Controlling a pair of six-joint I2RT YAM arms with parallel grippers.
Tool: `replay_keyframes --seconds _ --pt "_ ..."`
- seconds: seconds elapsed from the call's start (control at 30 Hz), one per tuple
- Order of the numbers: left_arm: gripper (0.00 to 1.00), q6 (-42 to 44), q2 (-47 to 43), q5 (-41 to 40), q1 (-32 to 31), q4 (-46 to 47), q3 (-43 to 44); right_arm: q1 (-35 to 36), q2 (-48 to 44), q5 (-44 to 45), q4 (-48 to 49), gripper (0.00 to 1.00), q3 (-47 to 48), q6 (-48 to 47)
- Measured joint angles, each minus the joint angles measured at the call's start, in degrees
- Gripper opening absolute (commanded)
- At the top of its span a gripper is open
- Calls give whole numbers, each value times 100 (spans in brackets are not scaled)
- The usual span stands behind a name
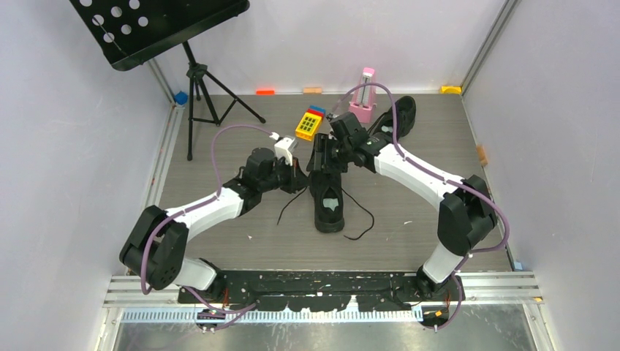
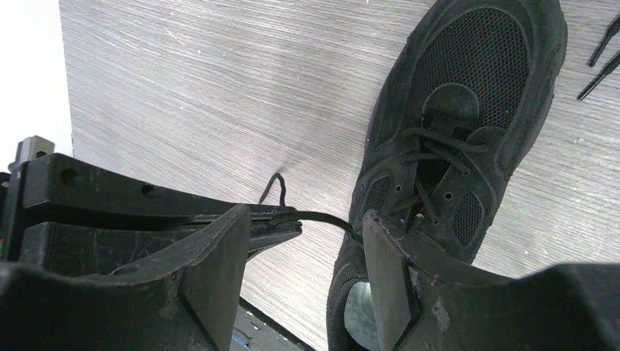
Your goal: Tie the shoes
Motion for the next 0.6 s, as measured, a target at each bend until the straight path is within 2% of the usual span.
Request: replay_keyframes --seconds 0.2,0.4,0.6 --pt "0 -17 0 28 -15 44 0 -2 66 83 -4 52 28 -42" --pt "0 -46 37 28 -57 157 2 -2 131 83 -9 28 118 -101" --pt "0 -144 142 26 -63 275 2 -2 160 74 -39 13 162 -87"
